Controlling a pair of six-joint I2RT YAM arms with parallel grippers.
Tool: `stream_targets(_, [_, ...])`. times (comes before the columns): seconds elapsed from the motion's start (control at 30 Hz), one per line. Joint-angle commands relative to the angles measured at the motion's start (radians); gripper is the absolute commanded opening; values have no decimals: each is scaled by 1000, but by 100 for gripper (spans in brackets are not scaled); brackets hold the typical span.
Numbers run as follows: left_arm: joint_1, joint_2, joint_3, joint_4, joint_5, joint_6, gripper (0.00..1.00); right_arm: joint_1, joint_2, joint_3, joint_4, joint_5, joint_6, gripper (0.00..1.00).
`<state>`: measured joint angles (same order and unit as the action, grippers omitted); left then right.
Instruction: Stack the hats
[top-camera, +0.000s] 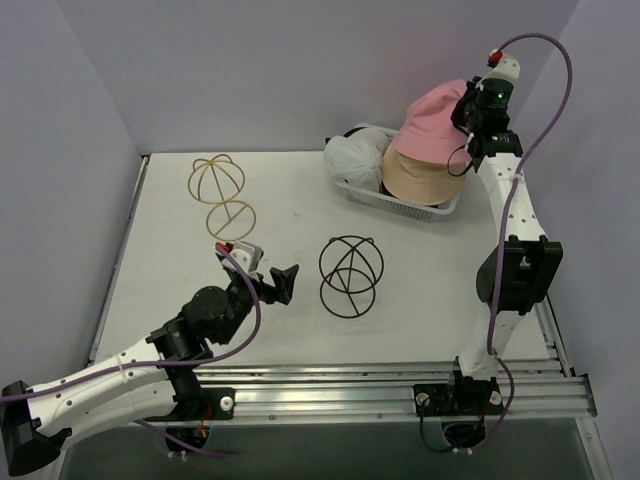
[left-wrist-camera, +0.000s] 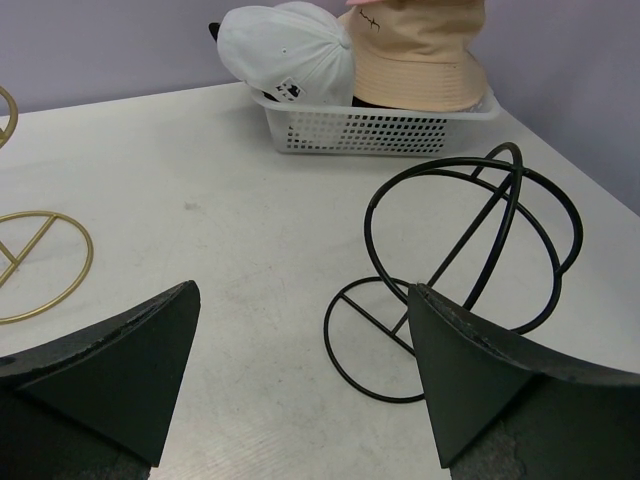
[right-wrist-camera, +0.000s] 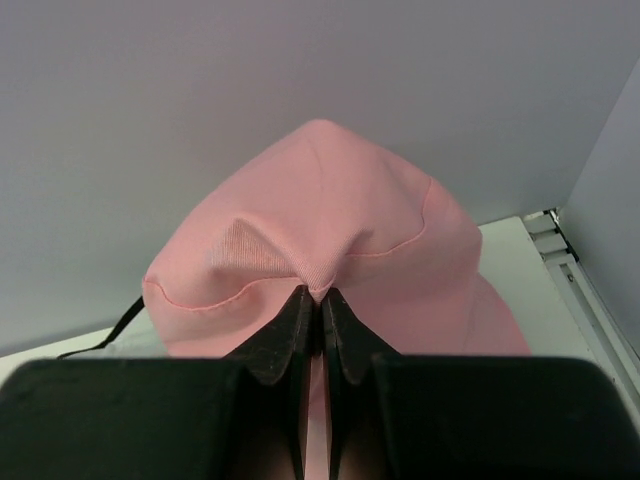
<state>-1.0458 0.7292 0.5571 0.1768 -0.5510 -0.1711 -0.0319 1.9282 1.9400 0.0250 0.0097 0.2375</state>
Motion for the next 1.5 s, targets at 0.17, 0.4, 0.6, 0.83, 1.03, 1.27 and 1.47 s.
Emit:
stream_targets(0.17, [-3, -17, 17, 44, -27, 13, 94, 0, -113, 51, 121, -79, -20, 0])
stream_targets(0.4, [-5, -8, 20, 44, -30, 13, 94, 16, -166, 56, 179, -85, -49, 0])
stream_targets(0.6, [-5, -13, 17, 44, -38, 16, 94, 59, -219, 71, 153, -88, -58, 0])
stream_targets(0.83, [-5, -22, 14, 46, -50, 18, 94, 190, -336, -12, 113, -68, -99, 0])
stream_targets(1.03, [-3, -27, 12, 36, -85, 9, 94, 300, -483, -192, 124, -96, -49, 0])
stream_targets(1.27, [-3, -47, 12, 13, -167, -1, 94, 492, -658, -438, 139, -15, -35, 0])
stream_targets(1.47, [-3, -79, -11, 23, -213, -4, 94, 625, -782, -694, 202, 41, -4, 0])
